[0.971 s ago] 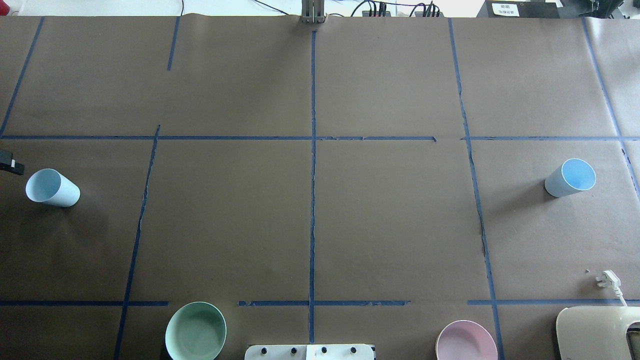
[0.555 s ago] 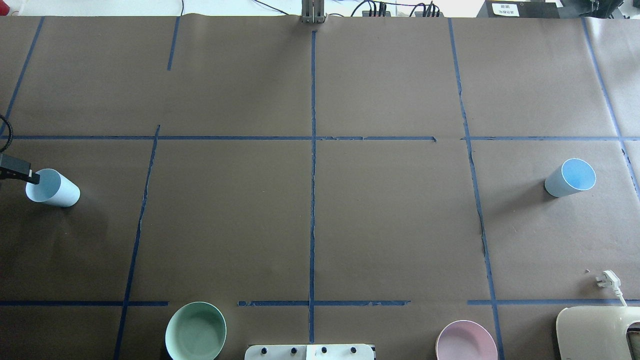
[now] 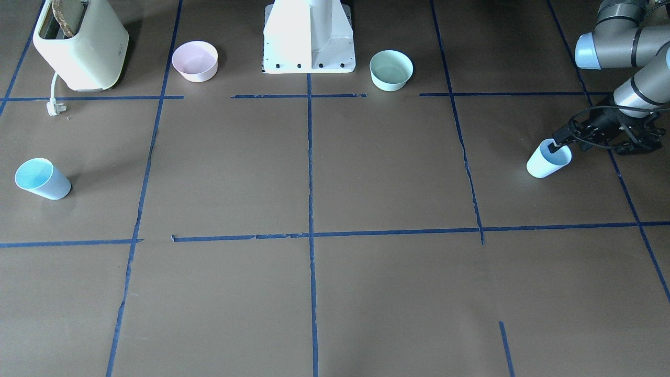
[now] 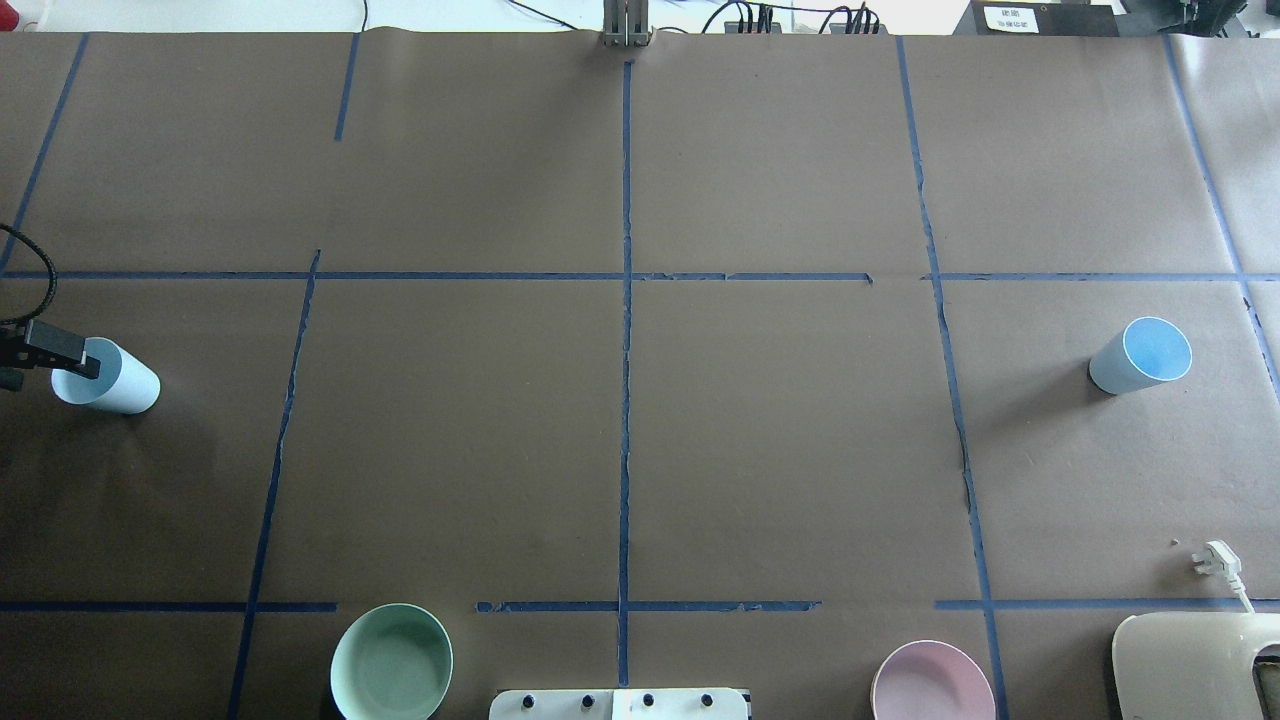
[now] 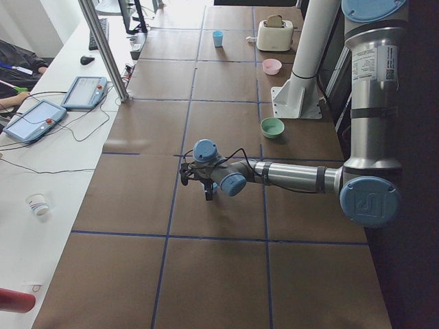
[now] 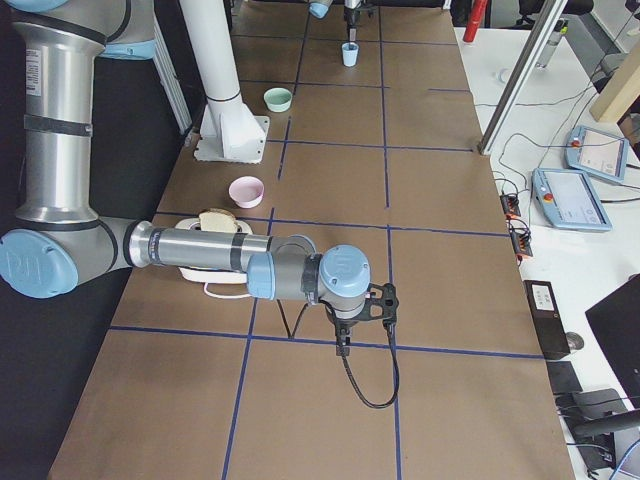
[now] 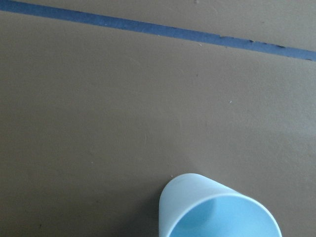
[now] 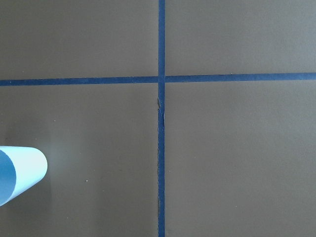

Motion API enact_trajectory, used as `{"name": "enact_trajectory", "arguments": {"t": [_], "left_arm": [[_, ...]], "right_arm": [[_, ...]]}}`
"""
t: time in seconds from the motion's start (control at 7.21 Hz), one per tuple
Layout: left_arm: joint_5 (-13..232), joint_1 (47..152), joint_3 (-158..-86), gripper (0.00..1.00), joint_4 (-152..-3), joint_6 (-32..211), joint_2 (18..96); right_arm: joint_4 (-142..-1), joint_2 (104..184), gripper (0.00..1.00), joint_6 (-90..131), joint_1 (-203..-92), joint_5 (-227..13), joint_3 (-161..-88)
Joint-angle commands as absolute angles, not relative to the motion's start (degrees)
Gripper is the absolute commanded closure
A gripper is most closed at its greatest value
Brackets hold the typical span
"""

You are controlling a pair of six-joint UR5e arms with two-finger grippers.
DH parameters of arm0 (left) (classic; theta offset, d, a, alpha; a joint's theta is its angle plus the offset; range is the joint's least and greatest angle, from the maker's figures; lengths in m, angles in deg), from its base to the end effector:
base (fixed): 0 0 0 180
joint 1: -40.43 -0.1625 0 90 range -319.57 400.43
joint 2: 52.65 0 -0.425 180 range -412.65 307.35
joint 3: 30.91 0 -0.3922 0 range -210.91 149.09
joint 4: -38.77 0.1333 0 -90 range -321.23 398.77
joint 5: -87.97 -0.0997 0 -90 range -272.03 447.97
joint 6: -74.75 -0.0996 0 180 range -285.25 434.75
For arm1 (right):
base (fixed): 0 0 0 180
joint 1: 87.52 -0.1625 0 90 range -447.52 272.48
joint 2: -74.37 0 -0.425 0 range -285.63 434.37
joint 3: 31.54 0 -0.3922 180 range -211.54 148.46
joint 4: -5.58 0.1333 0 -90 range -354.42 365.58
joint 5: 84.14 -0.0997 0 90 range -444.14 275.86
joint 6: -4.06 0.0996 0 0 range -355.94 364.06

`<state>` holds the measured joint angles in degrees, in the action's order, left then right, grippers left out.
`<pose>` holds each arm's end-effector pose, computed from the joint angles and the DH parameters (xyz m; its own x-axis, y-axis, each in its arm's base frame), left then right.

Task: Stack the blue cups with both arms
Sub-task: 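Reach the left gripper down to the light blue cup and grasp it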

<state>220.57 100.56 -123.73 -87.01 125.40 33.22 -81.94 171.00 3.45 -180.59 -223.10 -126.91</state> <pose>0.1845 -0.4535 0.5994 0.6013 -0.1097 -0.7915 0.0857 0.9937 -0.0727 0.0819 -0.4404 0.6565 0.6570 0.0085 0.7538 -0.0466 0.9985 0.0293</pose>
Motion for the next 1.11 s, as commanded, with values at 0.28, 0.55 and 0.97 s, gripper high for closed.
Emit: {"name": "enact_trajectory", "arguments": {"t": [0.28,0.55,0.97], "left_arm": [[220.42,99.32,-122.93,0.87,-87.0,125.2,33.57],[221.12,99.58,-124.33,1.0,-86.82,125.98,33.57],[223.94,99.93,-136.25,1.0,-65.93,129.14,41.42]], "right_arm": [[-81.78,170.7,0.0,3.45,-180.6,-223.44,-126.9],[-81.78,170.43,0.0,3.45,-180.6,-223.44,-126.9],[-81.61,168.34,0.0,3.45,-180.42,-223.01,-127.95]]}}
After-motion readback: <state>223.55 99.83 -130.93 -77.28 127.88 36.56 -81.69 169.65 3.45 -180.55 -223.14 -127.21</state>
